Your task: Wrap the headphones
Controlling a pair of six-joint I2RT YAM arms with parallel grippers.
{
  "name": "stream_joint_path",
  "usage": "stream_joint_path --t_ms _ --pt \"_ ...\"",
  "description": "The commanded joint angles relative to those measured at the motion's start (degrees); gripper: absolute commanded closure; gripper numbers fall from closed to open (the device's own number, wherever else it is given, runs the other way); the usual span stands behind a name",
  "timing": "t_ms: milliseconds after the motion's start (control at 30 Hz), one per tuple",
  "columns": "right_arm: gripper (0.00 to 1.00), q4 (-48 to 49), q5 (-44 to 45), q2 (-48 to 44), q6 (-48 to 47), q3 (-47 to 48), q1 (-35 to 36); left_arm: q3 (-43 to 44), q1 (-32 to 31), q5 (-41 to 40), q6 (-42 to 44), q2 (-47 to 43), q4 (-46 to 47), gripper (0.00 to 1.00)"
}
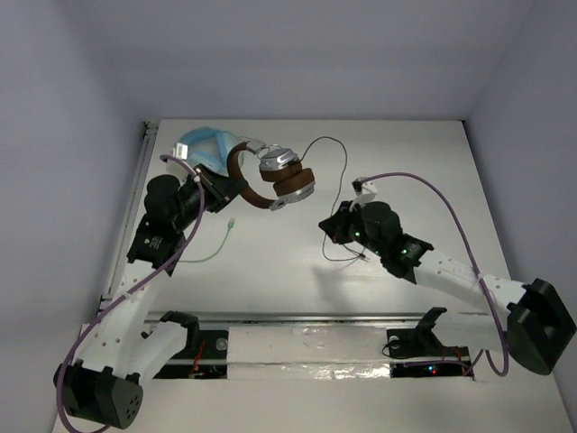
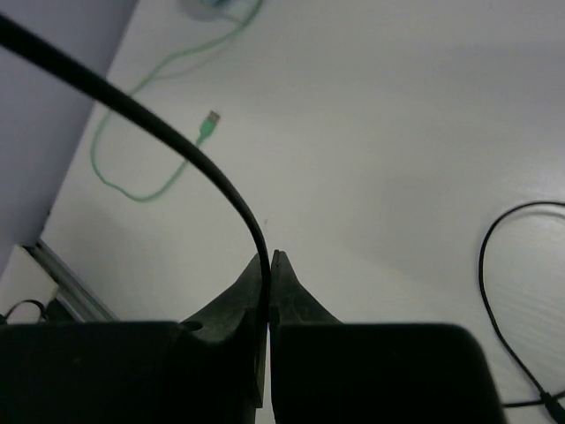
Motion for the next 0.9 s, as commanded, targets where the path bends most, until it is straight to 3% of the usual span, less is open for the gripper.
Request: stream_joint_path --t_ms 0,133,300,600,767,867 --pt "1.00 -10.7 8.4 4.6 1.5 7.3 6.8 -3.8 0.4 -9.1 -7.7 -6.1 11.9 1.00" --pt "1.00 -17.7 9.9 10.7 1.8 12.7 14.4 -9.8 0.4 -17.6 -11.0 -11.2 13.5 1.00" --pt "1.00 -24.2 14.4 13.8 3.1 14.3 18.6 -11.3 0.4 -28.7 -9.0 -15.4 11.0 1.00" --pt "1.00 -38.8 20.5 19.8 0.8 28.3 31.0 -16.4 -12.3 -48.4 -6.8 -11.6 9.5 1.00" --pt "1.00 -39.9 20.6 22.5 -1.3 30.9 31.5 -16.9 -14.9 -50.2 -6.0 -11.3 11.8 1.00" --pt "1.00 -42.1 21.0 23.7 -1.9 33.3 32.1 -15.1 -18.4 -54.5 -2.8 -9.1 8.6 1.00"
